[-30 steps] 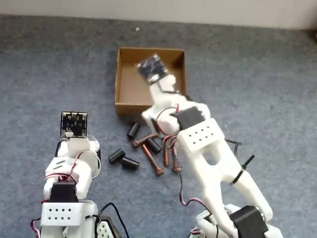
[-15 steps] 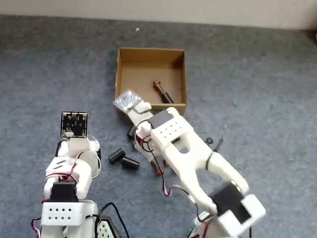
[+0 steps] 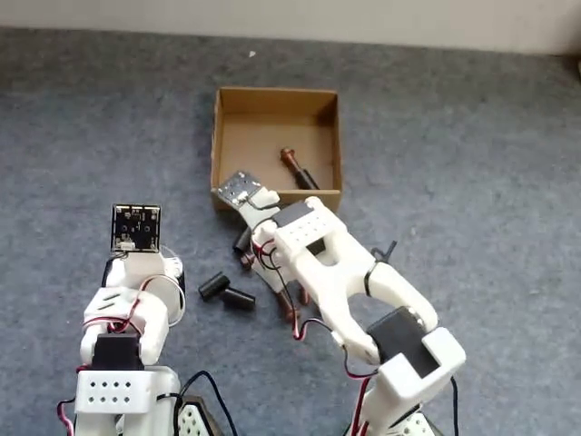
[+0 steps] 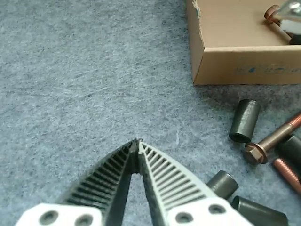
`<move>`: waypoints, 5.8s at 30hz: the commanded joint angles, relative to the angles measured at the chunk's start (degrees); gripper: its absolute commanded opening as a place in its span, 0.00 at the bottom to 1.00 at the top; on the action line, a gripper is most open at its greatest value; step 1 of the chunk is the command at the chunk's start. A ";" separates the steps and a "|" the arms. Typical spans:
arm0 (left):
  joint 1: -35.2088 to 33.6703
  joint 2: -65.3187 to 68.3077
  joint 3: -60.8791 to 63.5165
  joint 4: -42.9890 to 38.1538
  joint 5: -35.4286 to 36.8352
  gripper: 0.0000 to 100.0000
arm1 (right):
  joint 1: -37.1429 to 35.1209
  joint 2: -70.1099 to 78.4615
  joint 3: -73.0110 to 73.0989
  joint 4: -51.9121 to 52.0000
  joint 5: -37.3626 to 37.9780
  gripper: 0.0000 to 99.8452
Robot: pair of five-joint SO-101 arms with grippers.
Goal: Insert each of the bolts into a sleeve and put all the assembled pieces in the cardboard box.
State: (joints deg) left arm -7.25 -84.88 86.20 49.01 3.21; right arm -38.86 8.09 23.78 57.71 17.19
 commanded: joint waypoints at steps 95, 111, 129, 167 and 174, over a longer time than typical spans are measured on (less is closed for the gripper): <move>36.97 113.71 -90.24 21.10 20.40 0.16 | 47.60 -110.90 52.00 -2.07 -16.35 0.01; 37.49 112.40 -90.59 21.27 19.87 0.00 | 47.60 -110.90 52.00 -1.89 -16.26 0.01; 36.35 53.05 -46.99 1.58 11.78 0.00 | 37.41 -111.34 52.00 -1.54 -14.33 0.01; 31.52 -7.34 -27.38 -10.02 12.31 0.00 | -7.34 -111.43 70.55 -35.38 -6.24 0.01; 36.70 -7.34 -23.96 -10.02 11.87 0.00 | -5.23 -111.43 70.46 -35.47 -6.51 0.01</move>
State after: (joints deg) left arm 28.18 -91.82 62.64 40.40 15.43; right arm -45.63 -102.51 95.08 24.40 10.42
